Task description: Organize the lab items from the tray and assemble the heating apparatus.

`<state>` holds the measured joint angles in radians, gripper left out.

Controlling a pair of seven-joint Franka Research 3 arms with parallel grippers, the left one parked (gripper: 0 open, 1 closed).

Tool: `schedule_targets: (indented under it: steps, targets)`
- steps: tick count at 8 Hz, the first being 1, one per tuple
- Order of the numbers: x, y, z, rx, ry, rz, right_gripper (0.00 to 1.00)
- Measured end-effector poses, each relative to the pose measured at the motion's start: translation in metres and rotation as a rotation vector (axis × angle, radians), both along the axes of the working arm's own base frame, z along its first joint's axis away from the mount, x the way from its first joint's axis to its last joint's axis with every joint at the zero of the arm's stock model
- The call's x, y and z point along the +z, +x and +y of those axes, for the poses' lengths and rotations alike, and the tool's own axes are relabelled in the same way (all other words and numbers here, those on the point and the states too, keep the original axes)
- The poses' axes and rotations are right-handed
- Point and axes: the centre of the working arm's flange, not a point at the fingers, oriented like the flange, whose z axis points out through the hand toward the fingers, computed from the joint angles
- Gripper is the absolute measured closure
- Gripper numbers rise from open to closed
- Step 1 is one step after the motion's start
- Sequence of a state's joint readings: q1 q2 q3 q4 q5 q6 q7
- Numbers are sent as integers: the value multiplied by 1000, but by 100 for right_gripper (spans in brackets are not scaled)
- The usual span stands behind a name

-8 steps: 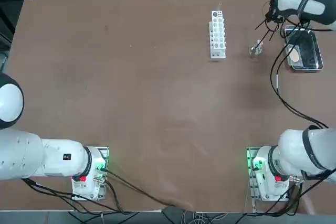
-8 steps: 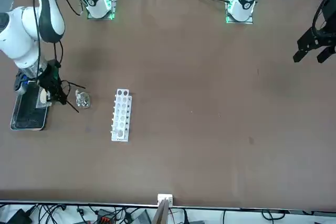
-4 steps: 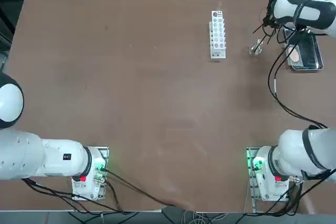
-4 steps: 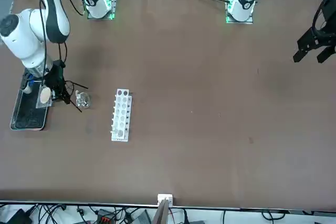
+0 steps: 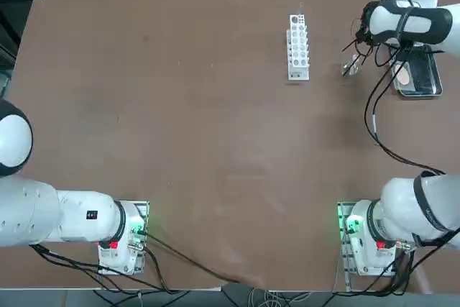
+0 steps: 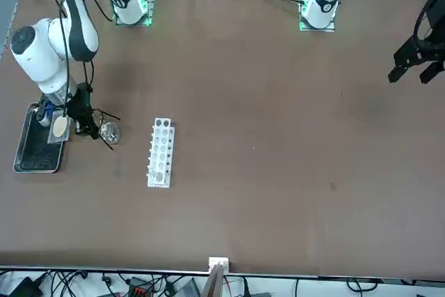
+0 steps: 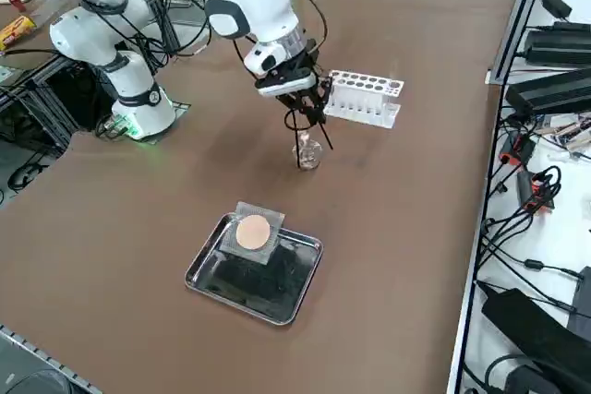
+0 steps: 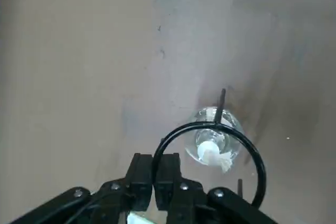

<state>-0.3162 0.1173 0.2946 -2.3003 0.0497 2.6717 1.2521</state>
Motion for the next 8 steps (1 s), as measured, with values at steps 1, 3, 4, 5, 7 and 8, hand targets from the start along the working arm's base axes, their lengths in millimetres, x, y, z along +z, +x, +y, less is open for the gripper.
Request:
schedule_targets:
  steps: [1, 3, 4, 5, 7, 8]
  targets:
    - [-6, 0, 0, 9, -6, 6, 93]
    - [-13, 0, -3, 15, -12, 17, 93]
    - [-15, 0, -3, 15, -12, 21, 93]
    - [-17, 0, -3, 21, -16, 24, 92]
    - [-22, 0, -2, 36, -26, 33, 90]
    - [-25, 0, -2, 39, -27, 38, 89]
